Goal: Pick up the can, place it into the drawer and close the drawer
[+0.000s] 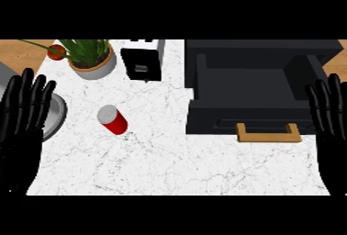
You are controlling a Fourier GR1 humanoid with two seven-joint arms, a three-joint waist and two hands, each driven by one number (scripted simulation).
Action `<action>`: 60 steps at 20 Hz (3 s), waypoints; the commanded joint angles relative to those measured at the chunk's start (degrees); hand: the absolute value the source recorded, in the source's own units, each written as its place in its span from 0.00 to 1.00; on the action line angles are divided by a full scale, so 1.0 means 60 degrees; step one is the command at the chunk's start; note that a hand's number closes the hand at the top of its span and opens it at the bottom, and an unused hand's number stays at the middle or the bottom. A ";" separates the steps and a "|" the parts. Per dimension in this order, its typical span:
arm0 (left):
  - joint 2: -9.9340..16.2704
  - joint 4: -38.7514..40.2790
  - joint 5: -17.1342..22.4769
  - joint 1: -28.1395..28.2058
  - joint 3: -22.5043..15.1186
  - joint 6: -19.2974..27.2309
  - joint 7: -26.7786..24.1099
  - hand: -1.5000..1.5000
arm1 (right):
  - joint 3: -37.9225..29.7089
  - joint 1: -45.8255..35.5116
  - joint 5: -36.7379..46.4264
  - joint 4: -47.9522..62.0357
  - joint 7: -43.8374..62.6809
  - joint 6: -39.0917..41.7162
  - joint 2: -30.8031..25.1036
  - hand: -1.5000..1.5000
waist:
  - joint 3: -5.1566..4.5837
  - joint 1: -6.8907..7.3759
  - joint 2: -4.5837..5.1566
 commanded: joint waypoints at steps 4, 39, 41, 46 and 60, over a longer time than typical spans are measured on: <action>0.0668 0.0517 0.2296 0.0006 0.0961 -0.1810 -0.0516 0.00 | -0.0205 0.0605 -0.0334 -0.0265 -0.0354 0.0274 0.0020 0.00 | 0.0113 -0.0052 0.0024; -0.0040 0.5265 0.0975 -0.0494 0.0921 -0.1854 0.0279 0.00 | -0.1773 0.1121 -0.0865 -0.0162 0.1988 0.0245 -0.0026 0.00 | 0.0115 -0.0063 0.0030; 0.0088 0.5835 0.0939 -0.0631 0.1203 -0.1849 -0.0025 0.00 | -0.2151 0.0882 -0.1192 -0.0546 0.2518 0.0316 -0.0334 0.00 | 0.0113 -0.0069 0.0031; -0.0105 0.6992 0.0167 -0.0255 0.1128 -0.1562 -0.1622 0.00 | -0.1977 0.1163 -0.0891 -0.0547 0.2374 0.0254 -0.0079 0.00 | 0.0113 -0.0062 0.0031; 0.0008 1.2098 -0.0140 -0.2372 0.1910 -0.1204 -0.3977 0.00 | -0.2118 0.1754 -0.1027 -0.1322 0.2639 0.0641 0.0266 0.00 | 0.0110 -0.0106 0.0044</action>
